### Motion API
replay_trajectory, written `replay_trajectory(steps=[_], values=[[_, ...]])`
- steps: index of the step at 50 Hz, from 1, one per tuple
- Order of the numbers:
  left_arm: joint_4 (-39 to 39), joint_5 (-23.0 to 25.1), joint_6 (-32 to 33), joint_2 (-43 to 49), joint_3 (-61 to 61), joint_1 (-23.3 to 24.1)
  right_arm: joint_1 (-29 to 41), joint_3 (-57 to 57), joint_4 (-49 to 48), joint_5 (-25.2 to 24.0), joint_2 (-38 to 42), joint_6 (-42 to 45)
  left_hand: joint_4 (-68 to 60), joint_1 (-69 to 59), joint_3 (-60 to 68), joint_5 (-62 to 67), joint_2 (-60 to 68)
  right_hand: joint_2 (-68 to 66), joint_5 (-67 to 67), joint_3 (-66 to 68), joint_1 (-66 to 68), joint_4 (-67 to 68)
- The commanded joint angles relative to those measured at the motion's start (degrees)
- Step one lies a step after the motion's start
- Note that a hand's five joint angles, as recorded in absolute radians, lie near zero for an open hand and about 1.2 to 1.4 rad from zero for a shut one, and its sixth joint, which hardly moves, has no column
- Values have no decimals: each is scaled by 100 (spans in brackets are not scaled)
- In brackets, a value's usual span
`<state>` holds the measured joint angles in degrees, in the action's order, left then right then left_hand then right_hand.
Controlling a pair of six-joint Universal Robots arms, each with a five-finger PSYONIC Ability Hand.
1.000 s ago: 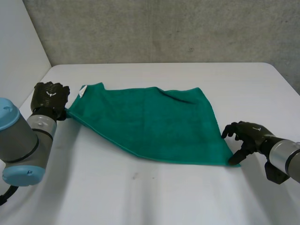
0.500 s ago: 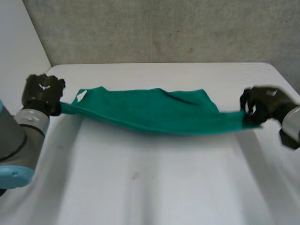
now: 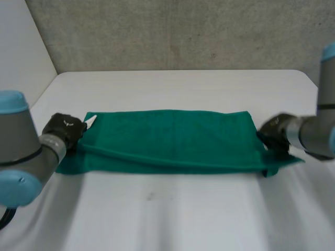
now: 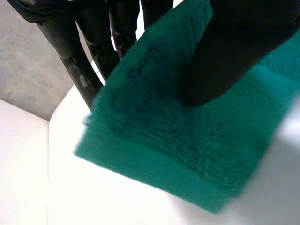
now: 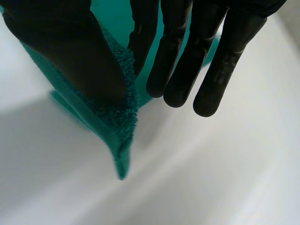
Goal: Fold the towel.
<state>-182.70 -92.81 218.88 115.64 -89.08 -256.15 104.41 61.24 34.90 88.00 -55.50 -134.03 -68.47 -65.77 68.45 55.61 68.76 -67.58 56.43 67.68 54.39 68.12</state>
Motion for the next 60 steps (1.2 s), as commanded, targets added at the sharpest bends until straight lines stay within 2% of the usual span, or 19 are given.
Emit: replay_trajectory(steps=[1,2,4,6,8,10,13,18,25,28,29,34,40,44,45,46,52,60], values=[[-256,-237,462,434,1979,83,220,-2160,-581,94,338,-493,-1153,-1423,1155,1439,1124,-1242,1357,1232,2561,1188],[-527,-264,427,312,2443,127,255,-3074,-1147,112,312,-954,-1153,-1423,1155,1439,1124,-1242,1357,1232,2561,1188],[-958,-281,296,74,2789,188,290,-3477,-1659,112,268,-1308,-1153,-1423,1155,1439,1124,-1242,1357,1232,2561,1188],[-1537,-308,59,-215,2905,224,308,-3488,-2509,130,41,-1686,-1153,-1423,1155,1439,1124,-1242,1357,1232,2561,1188],[-2361,-360,-344,-549,2879,224,281,-3304,-2987,112,-249,-1828,-1153,-1423,1155,1439,1124,-1242,1357,1232,2561,1188],[-2760,-395,-600,-743,2739,215,290,-2821,-3218,77,-741,-1829,-1153,-1423,1155,1439,1124,-1242,1357,1232,2561,1188],[-2648,-387,-654,-806,2484,171,272,-2067,-3104,-71,-1085,-1837,-1153,-1423,1155,1439,1124,-1242,1357,1232,2561,1188],[-2375,-369,-680,-744,1614,145,299,-800,-3007,-467,-1103,-1811,-1153,-1423,1155,1439,1124,-1242,1357,1232,2561,1188],[-2410,-352,-724,-499,463,101,255,808,-3059,-591,-1042,-1802,-1153,-1423,1155,1439,1124,-1242,1357,1232,2561,1188],[-2419,-352,-759,-227,-29,101,264,1056,-3077,-591,-928,-1802,-1153,-1423,1155,1439,1124,-1242,1357,1232,2561,1188],[-2428,-352,-777,-60,-222,101,229,1292,-3077,-617,-562,-1802,-1153,-1423,1155,1439,1124,-1242,1357,1232,2561,1188],[-2463,-343,-768,275,-566,101,237,1513,-3042,-644,82,-1793,-1153,-1423,1155,1439,1124,-1242,1357,1232,2561,1188],[-2463,-308,-768,144,-672,92,202,1584,-3051,-635,118,-1890,-1153,-1423,1155,1439,1124,-1242,1357,1232,2561,1188],[-2463,-299,-777,-120,-707,83,80,1821,-3147,-679,-320,-2100,-1153,-1423,1155,1439,1124,815,-701,-825,504,-869],[-2463,-299,-786,-181,-716,83,18,1934,-3217,-714,-486,-2249,-1153,-1423,1155,1439,1124,2036,-1922,-2046,-717,-2090],[-2463,-299,-786,-295,-734,66,-8,2005,-3261,-749,-558,-2311,-1153,-1423,1155,1439,1124,2415,-2301,-2425,-1096,-2469],[-2454,-308,-786,-419,-769,65,-298,2505,-3350,-1083,-944,-2645,-1153,-1423,1155,1439,1124,3661,-3547,-3671,-2342,-3715],[-2463,-317,-786,-753,-909,-92,-703,3341,-3385,-1470,-1568,-2672,-1153,-1423,1155,1439,1124,3647,-3532,-3657,-2328,-3701]])
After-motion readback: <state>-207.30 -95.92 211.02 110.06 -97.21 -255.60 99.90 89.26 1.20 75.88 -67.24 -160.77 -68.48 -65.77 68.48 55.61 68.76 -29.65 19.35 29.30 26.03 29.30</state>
